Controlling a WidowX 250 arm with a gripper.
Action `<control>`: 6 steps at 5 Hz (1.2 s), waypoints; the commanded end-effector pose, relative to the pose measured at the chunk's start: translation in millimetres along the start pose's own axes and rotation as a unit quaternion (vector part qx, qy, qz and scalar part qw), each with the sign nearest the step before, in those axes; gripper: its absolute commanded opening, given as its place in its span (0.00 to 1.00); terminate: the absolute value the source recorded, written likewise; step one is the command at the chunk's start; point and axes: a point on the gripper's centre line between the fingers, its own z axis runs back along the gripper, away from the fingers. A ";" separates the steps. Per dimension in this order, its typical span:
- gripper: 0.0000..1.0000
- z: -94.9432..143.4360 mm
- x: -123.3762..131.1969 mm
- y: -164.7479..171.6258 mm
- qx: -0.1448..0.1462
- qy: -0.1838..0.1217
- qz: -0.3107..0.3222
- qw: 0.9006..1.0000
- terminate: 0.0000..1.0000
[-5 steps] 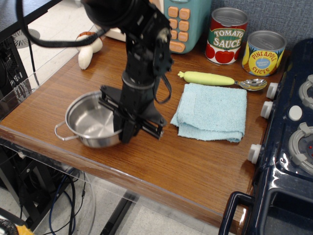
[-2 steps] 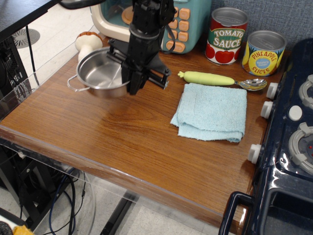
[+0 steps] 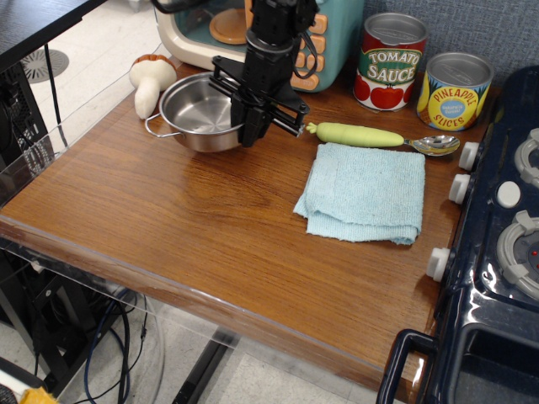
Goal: Pick up the metal bowl and move it closer to the left far side of the table.
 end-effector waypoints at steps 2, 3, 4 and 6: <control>1.00 -5.6 29.1 7.0 0.022 0.017 -0.010 1.000 0.00; 1.00 -3.6 23.5 4.1 0.020 0.021 -0.009 1.000 0.00; 1.00 3.1 21.2 3.5 0.013 0.021 -0.002 1.000 0.00; 1.00 34.0 19.3 7.2 0.009 0.003 -0.003 1.000 0.00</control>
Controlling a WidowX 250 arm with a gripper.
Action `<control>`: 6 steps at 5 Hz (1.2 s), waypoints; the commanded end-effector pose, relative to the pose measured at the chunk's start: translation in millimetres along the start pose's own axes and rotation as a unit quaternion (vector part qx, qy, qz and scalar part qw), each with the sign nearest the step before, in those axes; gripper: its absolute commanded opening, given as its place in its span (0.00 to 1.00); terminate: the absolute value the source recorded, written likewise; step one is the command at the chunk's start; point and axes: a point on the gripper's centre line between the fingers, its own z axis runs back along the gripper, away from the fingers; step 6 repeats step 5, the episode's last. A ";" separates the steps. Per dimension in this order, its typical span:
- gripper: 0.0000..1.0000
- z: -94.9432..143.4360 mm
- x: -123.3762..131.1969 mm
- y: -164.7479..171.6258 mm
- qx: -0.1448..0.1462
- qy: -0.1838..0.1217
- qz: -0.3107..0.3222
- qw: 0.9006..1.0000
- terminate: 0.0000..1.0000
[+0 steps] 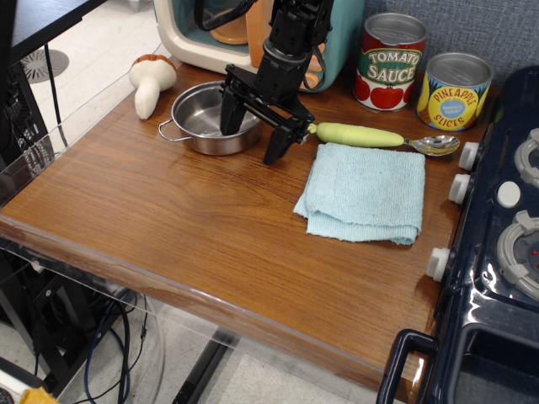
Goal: Pick up the metal bowl and move it closer to the left far side of the table.
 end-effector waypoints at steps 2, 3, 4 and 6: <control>1.00 71.9 -12.4 13.5 0.010 -0.071 0.028 0.997 0.00; 1.00 71.9 -12.4 13.5 0.010 -0.071 0.028 0.997 0.00; 1.00 71.9 -12.4 13.5 0.010 -0.071 0.028 0.997 0.00; 1.00 71.9 -12.4 13.5 0.010 -0.071 0.028 0.997 1.00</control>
